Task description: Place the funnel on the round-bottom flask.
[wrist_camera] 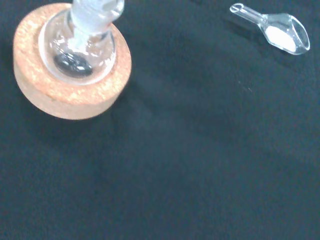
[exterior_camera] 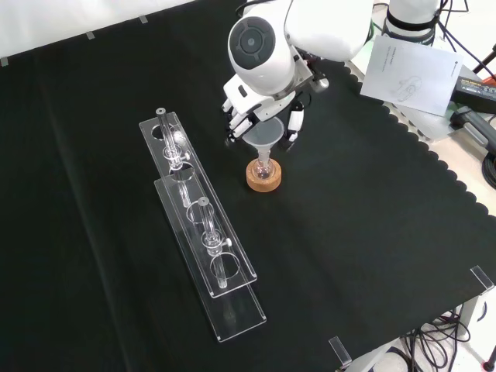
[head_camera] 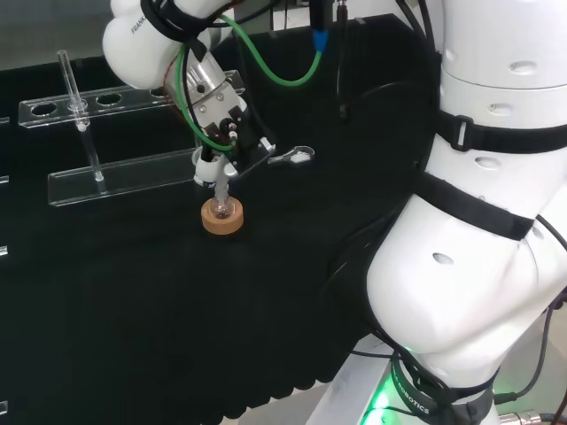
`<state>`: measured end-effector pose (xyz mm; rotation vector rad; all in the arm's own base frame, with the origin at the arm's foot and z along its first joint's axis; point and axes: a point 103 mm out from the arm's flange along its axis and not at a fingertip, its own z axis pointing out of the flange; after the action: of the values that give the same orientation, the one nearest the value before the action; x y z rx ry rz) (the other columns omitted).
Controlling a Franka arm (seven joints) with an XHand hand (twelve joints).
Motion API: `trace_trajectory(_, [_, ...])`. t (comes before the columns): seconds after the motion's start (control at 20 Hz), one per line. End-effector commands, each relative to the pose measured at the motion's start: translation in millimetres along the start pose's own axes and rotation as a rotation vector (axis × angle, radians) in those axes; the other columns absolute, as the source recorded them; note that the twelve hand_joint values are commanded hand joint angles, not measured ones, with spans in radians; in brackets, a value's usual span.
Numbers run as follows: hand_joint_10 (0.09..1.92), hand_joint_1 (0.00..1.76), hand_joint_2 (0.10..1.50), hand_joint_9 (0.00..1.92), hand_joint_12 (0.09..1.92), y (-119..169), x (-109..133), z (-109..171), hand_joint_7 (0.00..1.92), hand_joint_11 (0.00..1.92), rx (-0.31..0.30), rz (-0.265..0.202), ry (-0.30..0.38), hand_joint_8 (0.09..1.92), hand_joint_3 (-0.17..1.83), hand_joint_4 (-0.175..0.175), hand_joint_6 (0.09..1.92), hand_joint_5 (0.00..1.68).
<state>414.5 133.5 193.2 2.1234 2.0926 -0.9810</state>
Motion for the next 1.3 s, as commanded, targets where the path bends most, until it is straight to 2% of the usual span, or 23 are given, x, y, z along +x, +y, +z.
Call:
trace_trajectory(0.05, [0.63, 0.61, 0.77, 0.77, 1.27, -4, 11, -4, 0.45, 0.55, 0.015, -0.008, -0.008, 0.83, 0.44, -0.065, 0.09, 0.42])
trace_trajectory(0.45, [0.7, 0.53, 0.7, 0.36, 1.37, -11, 8, -4, 0.04, 0.37, 0.056, 0.009, -0.007, 0.7, 0.36, -0.044, 0.09, 0.23])
trace_trajectory(0.55, [0.73, 0.5, 0.69, 0.29, 1.38, -16, 6, -5, 0.01, 0.35, 0.026, 0.009, 0.001, 0.59, 0.33, -0.04, 0.09, 0.18])
trace_trajectory(0.7, [0.81, 0.42, 0.67, 0.11, 1.43, -24, 2, -12, 0.0, 0.27, -0.046, 0.003, 0.015, 0.25, 0.22, -0.029, 0.09, 0.07])
trace_trajectory(0.85, [0.85, 0.38, 0.67, 0.03, 1.46, -32, -5, -24, 0.01, 0.21, -0.114, -0.004, 0.033, 0.11, 0.17, -0.025, 0.09, 0.02])
trace_trajectory(0.9, [0.84, 0.38, 0.68, 0.04, 1.46, -35, -9, -28, 0.01, 0.2, -0.127, -0.007, 0.031, 0.13, 0.16, -0.026, 0.09, 0.02])
trace_trajectory(1.1, [0.75, 0.38, 0.72, 0.17, 1.45, -43, -21, -45, 0.01, 0.2, -0.144, -0.004, 0.039, 0.48, 0.1, -0.035, 0.09, 0.06])
trace_trajectory(1.3, [0.74, 0.39, 0.73, 0.21, 1.44, -49, -36, -56, 0.01, 0.2, -0.155, 0.009, 0.058, 0.59, 0.09, -0.036, 0.09, 0.08])
